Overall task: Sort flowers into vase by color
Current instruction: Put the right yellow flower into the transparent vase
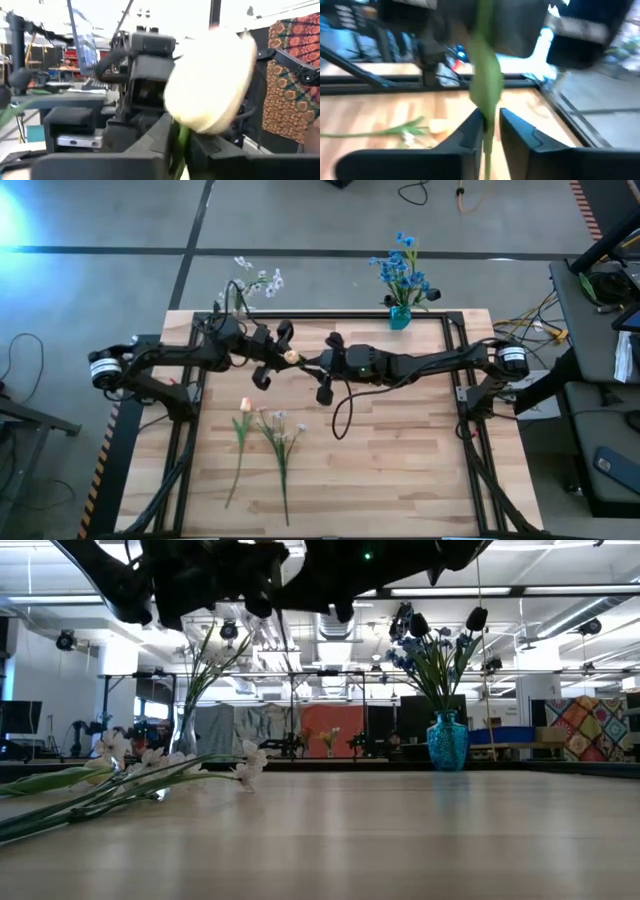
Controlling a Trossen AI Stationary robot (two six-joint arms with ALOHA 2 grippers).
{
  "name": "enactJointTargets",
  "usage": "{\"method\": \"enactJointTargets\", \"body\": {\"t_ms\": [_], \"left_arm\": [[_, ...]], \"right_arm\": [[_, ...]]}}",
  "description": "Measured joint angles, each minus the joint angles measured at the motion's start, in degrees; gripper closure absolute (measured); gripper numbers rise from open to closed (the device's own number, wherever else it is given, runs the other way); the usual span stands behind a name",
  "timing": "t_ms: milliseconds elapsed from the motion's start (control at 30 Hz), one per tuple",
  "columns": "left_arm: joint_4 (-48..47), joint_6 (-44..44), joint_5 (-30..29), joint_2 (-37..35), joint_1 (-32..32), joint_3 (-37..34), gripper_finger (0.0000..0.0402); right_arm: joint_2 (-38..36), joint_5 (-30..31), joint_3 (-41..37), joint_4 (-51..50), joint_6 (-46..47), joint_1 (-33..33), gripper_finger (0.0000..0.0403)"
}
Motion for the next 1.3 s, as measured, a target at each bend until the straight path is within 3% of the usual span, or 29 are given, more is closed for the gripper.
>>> {"method": "enactJointTargets", "body": {"t_ms": [300,567,733,1067,1300], "left_arm": [[-12.6,6.4,-8.0,-6.0,0.8,-0.3,0.04],[-20.5,10.8,-11.9,-13.5,1.5,-0.2,0.0401],[-32.4,14.7,-17.3,-20.6,3.2,2.6,0.0401],[-63.0,25.4,-40.8,-30.9,3.9,18.2,0.0402],[-66.8,29.5,-61.4,-35.8,4.1,21.8,0.0402]], "right_arm": [[-2.7,3.7,0.1,-3.5,-0.2,0.0,0.0232],[-3.3,3.7,0.1,-4.7,-0.8,0.0,0.0196],[-3.7,3.7,0.1,-6.8,-0.8,0.2,0.0225],[-3.7,3.7,0.0,-8.4,-2.7,0.2,0.0384],[-3.7,3.7,-0.3,-8.4,-3.1,0.2,0.039]]}}
